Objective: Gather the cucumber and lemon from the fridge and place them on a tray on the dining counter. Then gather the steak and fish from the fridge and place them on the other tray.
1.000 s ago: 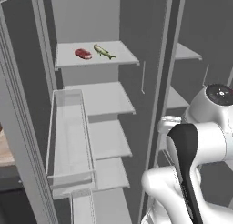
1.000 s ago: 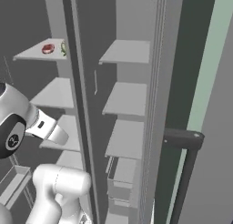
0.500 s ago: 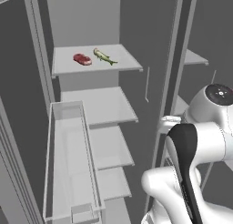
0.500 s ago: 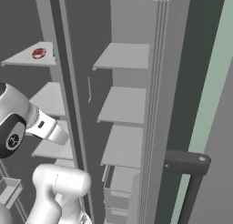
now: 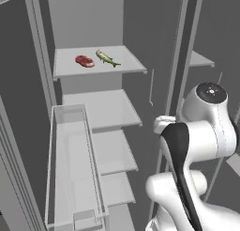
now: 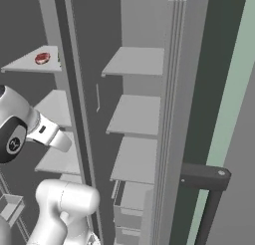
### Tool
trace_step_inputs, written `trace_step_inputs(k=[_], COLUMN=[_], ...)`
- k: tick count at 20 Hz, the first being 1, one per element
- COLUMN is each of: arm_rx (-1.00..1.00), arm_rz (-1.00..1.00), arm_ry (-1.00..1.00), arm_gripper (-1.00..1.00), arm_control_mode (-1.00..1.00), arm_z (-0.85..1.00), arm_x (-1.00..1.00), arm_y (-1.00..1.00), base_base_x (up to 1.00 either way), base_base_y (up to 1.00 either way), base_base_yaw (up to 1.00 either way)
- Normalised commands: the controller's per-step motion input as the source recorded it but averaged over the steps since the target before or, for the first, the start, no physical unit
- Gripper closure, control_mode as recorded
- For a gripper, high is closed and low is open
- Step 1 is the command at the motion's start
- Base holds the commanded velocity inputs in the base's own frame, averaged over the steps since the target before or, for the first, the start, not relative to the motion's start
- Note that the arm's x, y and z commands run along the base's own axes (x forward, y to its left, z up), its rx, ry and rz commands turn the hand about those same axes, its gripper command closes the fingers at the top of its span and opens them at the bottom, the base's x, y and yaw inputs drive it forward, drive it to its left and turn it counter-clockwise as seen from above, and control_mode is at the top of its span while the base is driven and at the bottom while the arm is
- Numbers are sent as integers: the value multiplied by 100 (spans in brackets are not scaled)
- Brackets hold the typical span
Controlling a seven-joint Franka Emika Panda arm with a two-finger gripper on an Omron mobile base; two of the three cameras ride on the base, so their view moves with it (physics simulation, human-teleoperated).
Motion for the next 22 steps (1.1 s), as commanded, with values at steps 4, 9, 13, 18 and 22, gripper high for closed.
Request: trace_step_inputs(k=[4,9,13,18,22], arm_rx=[-2,0,0,0,-2], arm_rz=[21,37,44,37,18], arm_ry=[-13,-8,-8,-12,-15], arm_gripper=[-100,-100,-100,-100,-100], arm_control_mode=[-100,-100,-100,-100,-100], arm_z=[20,24,23,22,40], arm_x=[24,46,51,44,26], arm_y=[91,69,29,19,33], base_base_x=[0,0,0,0,0], base_base_y=[0,0,0,0,0], base_base_yaw=[0,0,0,0,0])
